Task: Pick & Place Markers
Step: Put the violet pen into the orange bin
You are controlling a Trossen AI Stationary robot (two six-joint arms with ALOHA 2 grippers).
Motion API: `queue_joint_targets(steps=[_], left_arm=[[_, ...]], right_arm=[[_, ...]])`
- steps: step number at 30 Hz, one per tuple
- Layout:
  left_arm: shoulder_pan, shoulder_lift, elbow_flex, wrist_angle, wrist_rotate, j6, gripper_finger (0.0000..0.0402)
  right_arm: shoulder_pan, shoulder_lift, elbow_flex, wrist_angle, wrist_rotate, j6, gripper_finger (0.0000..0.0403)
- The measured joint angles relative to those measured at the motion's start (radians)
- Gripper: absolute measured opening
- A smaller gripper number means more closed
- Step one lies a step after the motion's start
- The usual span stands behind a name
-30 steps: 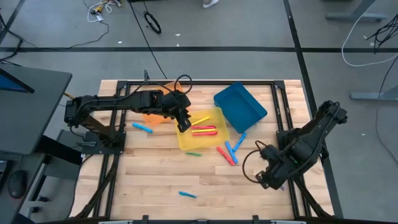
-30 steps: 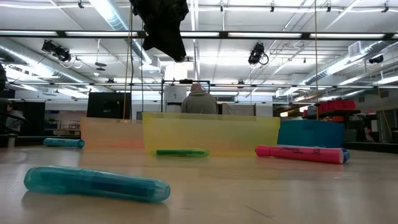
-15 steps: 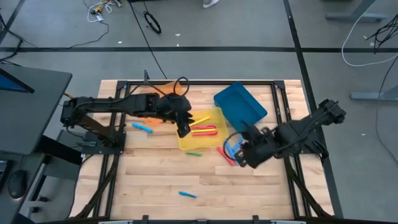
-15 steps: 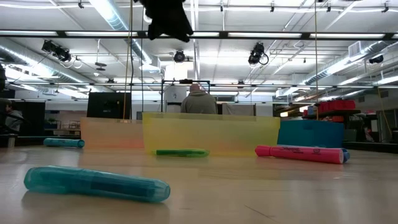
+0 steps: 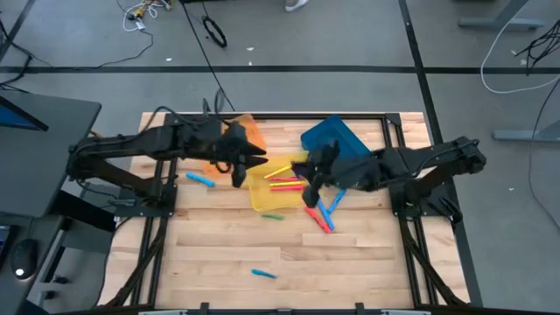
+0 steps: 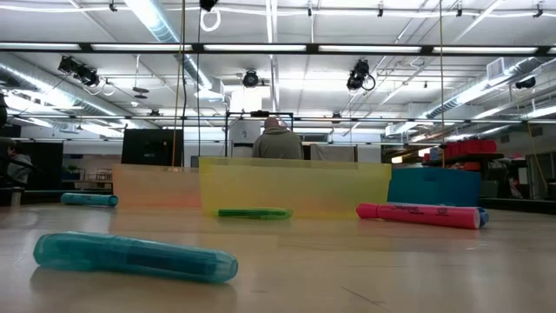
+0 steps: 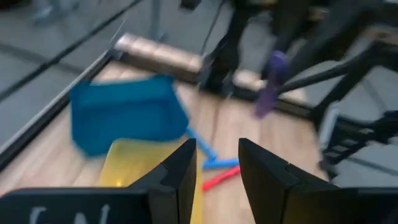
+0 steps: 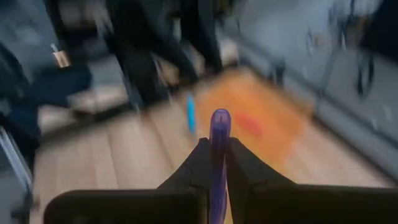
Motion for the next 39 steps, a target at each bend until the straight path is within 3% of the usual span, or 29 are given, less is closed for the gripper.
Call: queue_joint_targets(steps=[6,11,15,26,39], left_arm=[[0.0,-0.058,-0.001,0.114,0.05,0.005,0.0124],[0.0,-0.058,0.0,0.312,0.069,0.0,0.0124],[0.0,-0.05,0.0,0.347,0.069,-0.009,0.0143],[0.0,-0.037,0.001,0.369,0.054,-0.023,0.0261],[0.0,0.037,0.0,0.507,0.084,-0.024,0.0273]], right_arm=[[-0.057,-0.024,0.0,0.309,-0.025,-0.24,0.002],[-0.101,-0.036,0.001,0.431,-0.122,-0.288,0.002],[-0.119,-0.035,0.001,0.452,-0.161,-0.29,0.002],[-0.12,-0.035,0.001,0.516,-0.222,-0.317,0.002],[-0.12,-0.035,0.001,0.539,-0.238,-0.336,0.002]])
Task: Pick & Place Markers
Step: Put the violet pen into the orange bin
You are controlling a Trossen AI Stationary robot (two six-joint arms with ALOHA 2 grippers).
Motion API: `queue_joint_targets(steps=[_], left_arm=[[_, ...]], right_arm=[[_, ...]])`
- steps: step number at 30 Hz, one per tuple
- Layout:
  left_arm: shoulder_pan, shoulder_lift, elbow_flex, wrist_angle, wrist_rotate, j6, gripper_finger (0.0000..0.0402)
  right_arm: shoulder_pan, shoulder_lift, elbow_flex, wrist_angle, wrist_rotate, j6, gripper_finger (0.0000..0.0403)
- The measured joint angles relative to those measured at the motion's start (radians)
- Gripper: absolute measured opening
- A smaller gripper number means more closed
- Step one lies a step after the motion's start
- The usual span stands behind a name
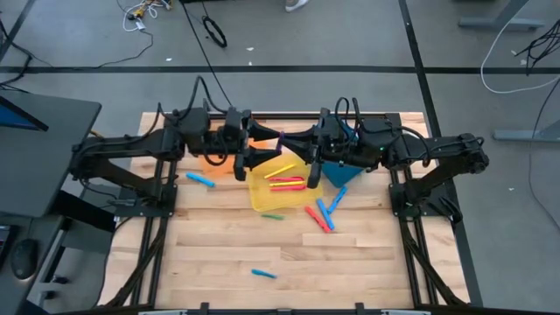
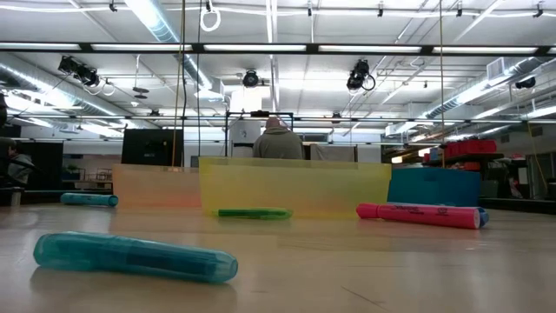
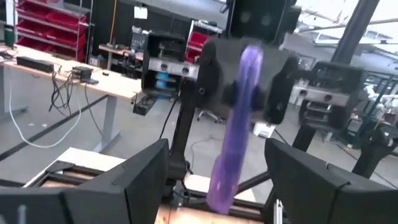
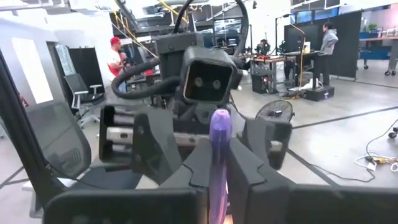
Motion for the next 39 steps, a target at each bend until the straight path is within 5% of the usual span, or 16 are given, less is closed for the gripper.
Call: queue_joint_targets(steps=[13,30,39], left_arm=[[0.001,0.064,0.0,0.065,0.074,-0.036,0.0264],[0.009,0.063,0.0,0.067,0.08,-0.012,0.0055],[0.009,0.063,0.0,0.063,0.068,0.0,0.0061]], right_arm=[[0.0,0.0,0.0,-0.014,-0.011,0.0,0.002],[-0.001,0.001,0.0,-0.028,-0.006,0.012,0.002],[0.0,0.001,0.0,-0.037,-0.003,0.049,0.0024]])
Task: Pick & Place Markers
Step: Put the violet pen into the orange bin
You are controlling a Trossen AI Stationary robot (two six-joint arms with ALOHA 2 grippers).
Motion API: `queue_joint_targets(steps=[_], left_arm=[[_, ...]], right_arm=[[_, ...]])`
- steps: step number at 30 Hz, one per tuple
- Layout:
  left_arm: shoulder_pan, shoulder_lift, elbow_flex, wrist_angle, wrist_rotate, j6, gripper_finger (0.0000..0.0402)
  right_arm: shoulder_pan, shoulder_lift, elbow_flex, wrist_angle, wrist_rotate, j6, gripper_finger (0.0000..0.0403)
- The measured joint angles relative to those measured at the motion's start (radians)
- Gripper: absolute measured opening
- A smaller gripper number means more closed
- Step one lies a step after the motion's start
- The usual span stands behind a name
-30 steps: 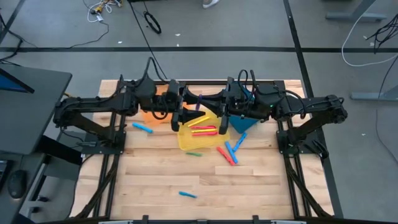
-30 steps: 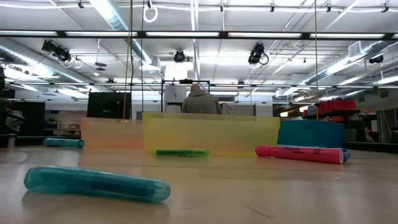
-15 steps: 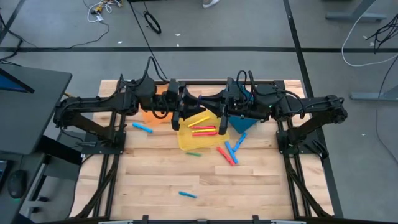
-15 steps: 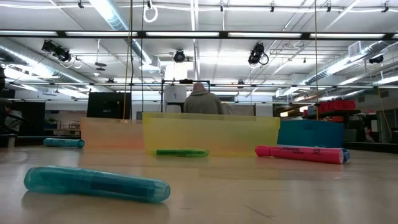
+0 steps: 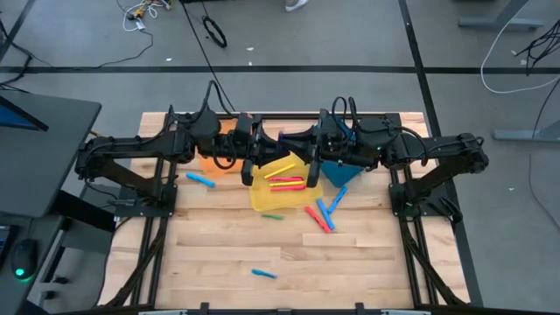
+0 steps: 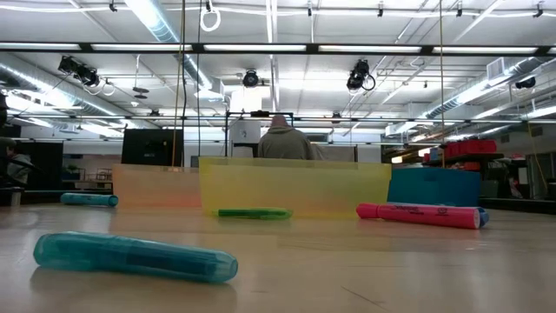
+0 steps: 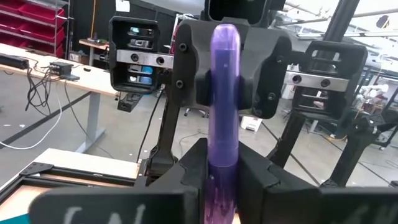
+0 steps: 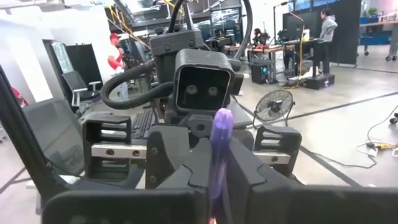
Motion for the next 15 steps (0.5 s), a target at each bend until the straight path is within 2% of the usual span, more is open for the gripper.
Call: queue_joint_targets(steps=[4,9,15], left_arm=[[0.0,0.0,0.0,0.0,-0.005,0.002,0.0068],[0.003,-0.001,0.0,0.001,-0.012,0.005,0.0047],[0.018,-0.023,0.0,-0.034,-0.019,0.008,0.0057]], right_arm=[[0.0,-0.002,0.0,-0.001,0.0,0.0,0.0054],[0.002,-0.029,0.0,-0.025,-0.007,0.007,0.0126],[0.003,-0.109,0.0,-0.142,-0.002,0.018,0.0203]])
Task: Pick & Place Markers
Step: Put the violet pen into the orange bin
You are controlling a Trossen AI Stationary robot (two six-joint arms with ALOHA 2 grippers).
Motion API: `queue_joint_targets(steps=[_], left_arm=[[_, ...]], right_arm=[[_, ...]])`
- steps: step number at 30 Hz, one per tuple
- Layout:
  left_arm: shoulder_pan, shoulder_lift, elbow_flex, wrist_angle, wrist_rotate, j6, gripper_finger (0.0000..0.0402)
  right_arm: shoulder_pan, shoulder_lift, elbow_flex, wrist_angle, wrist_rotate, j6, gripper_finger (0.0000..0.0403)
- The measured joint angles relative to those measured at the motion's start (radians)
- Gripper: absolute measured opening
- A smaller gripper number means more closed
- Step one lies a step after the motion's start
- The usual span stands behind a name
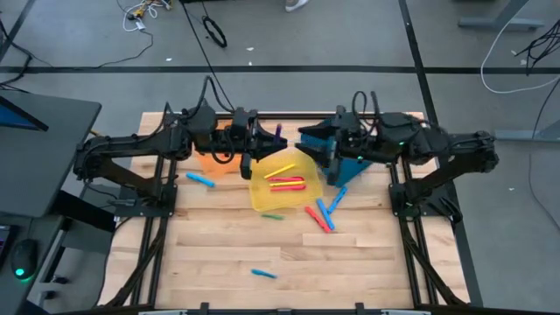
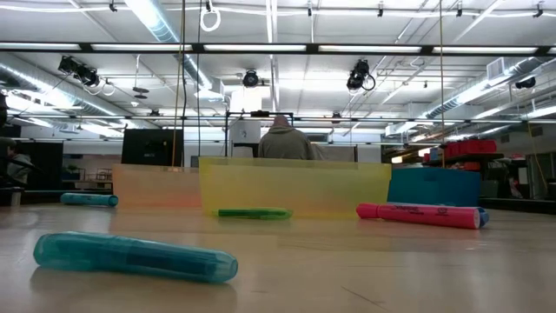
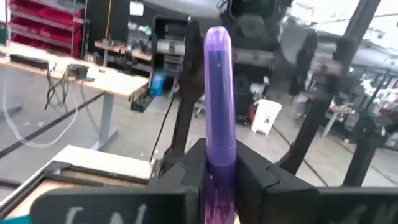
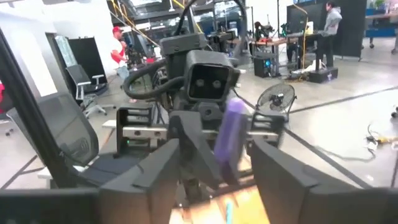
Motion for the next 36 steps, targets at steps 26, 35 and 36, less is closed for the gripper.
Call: queue_joint_targets(steps=[26,35,36], left_arm=[[0.208,-0.225,0.0,-0.39,-0.952,0.149,0.0044],[0.345,-0.2,0.001,-0.524,-0.855,0.134,0.0057],[0.376,-0.199,0.001,-0.565,-0.803,0.096,0.0051]], right_arm=[[0.069,-0.031,0.0,-0.288,0.051,0.173,0.0236],[0.069,-0.022,0.0,-0.283,0.051,0.196,0.0236],[0.069,-0.022,0.0,-0.282,0.051,0.196,0.0236]])
